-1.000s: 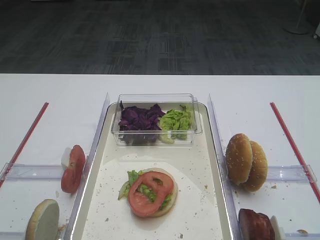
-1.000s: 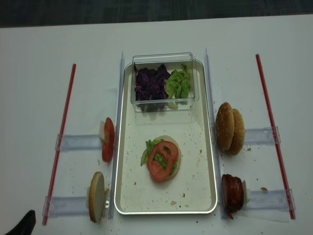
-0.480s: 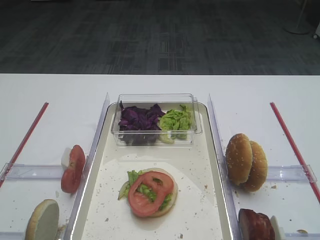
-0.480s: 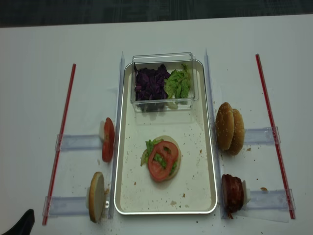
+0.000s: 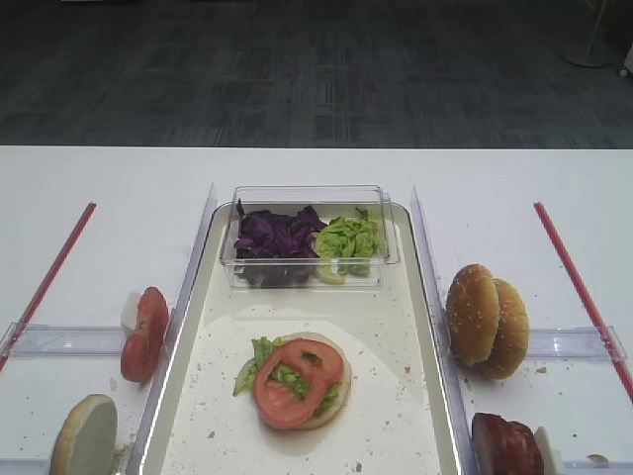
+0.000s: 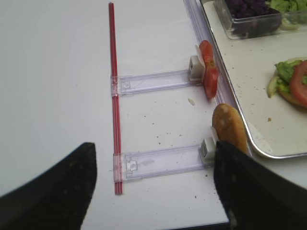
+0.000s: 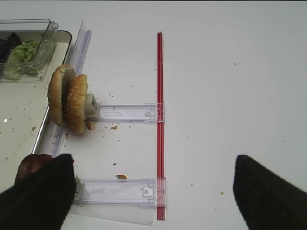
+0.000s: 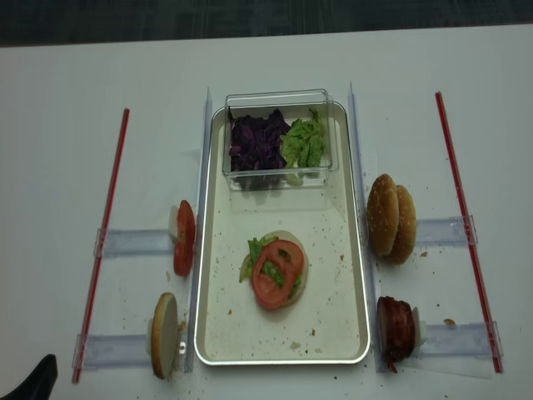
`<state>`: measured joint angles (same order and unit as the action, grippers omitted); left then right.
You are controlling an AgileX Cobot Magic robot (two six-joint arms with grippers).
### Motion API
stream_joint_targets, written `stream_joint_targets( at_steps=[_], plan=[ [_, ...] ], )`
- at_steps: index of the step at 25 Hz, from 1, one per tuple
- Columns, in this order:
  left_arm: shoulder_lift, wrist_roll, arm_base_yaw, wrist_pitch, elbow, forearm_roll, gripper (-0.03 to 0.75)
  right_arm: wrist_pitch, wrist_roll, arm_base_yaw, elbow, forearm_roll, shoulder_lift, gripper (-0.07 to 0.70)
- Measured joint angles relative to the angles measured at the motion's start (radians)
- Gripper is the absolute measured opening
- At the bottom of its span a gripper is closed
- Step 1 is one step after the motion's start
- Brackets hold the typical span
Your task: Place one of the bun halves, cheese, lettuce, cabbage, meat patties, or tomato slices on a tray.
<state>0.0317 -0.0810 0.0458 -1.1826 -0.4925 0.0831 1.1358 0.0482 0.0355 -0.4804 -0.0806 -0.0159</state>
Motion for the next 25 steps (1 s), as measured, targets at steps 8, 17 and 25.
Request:
stream_joint_targets(
  at_steps=[8, 17, 25],
  plan=[
    [0.000, -0.015, 0.000, 0.000, 0.000, -0.008, 0.473, 0.000, 0.000, 0.000, 0.000, 0.000, 0.000, 0.678],
    [0.000, -0.019, 0.000, 0.000, 0.000, -0.020, 0.473, 0.000, 0.000, 0.000, 0.000, 0.000, 0.000, 0.678],
    [0.000, -0.019, 0.000, 0.000, 0.000, -0.020, 0.473, 0.000, 0.000, 0.000, 0.000, 0.000, 0.000, 0.678]
  ],
)
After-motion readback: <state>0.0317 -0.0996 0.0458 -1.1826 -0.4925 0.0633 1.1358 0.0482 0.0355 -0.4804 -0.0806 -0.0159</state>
